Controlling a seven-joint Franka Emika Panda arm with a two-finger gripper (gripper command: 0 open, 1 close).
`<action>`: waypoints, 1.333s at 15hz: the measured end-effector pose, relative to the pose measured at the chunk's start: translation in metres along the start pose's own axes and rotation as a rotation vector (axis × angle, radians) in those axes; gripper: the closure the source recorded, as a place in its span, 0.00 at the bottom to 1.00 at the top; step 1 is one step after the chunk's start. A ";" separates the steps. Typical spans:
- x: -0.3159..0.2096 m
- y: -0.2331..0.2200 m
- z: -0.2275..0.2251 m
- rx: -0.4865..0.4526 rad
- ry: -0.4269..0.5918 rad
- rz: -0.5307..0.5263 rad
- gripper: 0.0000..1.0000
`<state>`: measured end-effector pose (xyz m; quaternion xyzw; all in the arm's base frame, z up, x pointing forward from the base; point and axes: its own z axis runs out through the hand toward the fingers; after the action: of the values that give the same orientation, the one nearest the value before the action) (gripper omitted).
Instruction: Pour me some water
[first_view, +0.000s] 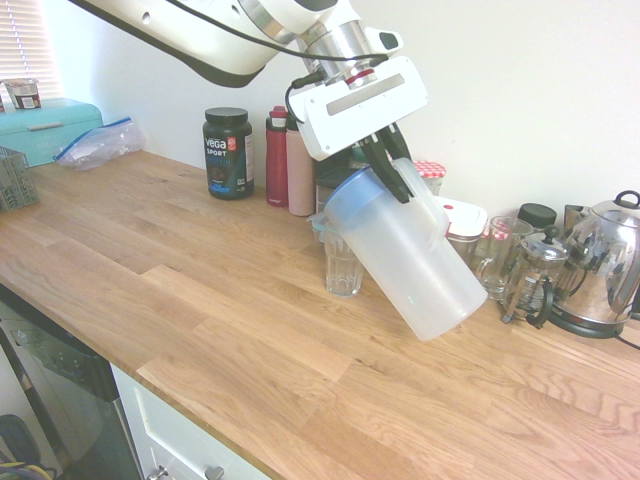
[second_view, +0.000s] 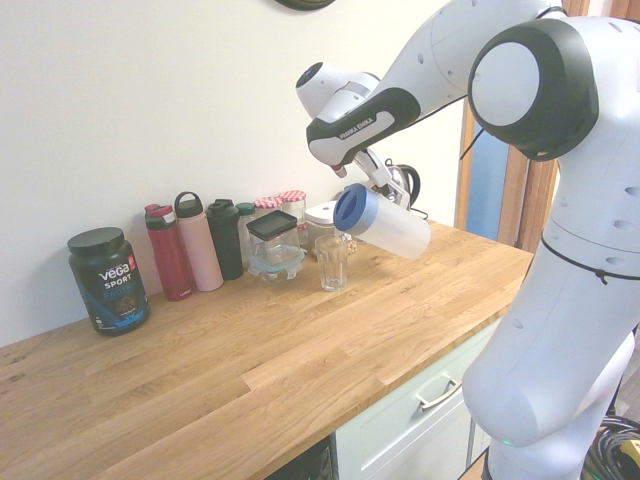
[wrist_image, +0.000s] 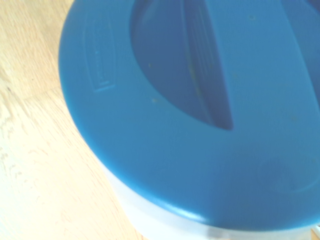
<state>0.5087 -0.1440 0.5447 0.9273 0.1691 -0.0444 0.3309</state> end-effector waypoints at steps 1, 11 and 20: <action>0.002 -0.002 0.002 -0.001 -0.004 0.002 1.00; 0.025 -0.007 -0.003 0.021 0.006 0.040 1.00; -0.046 0.020 -0.146 0.315 0.242 0.114 1.00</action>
<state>0.4683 -0.0796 0.6787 0.9742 0.1459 0.0604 0.1613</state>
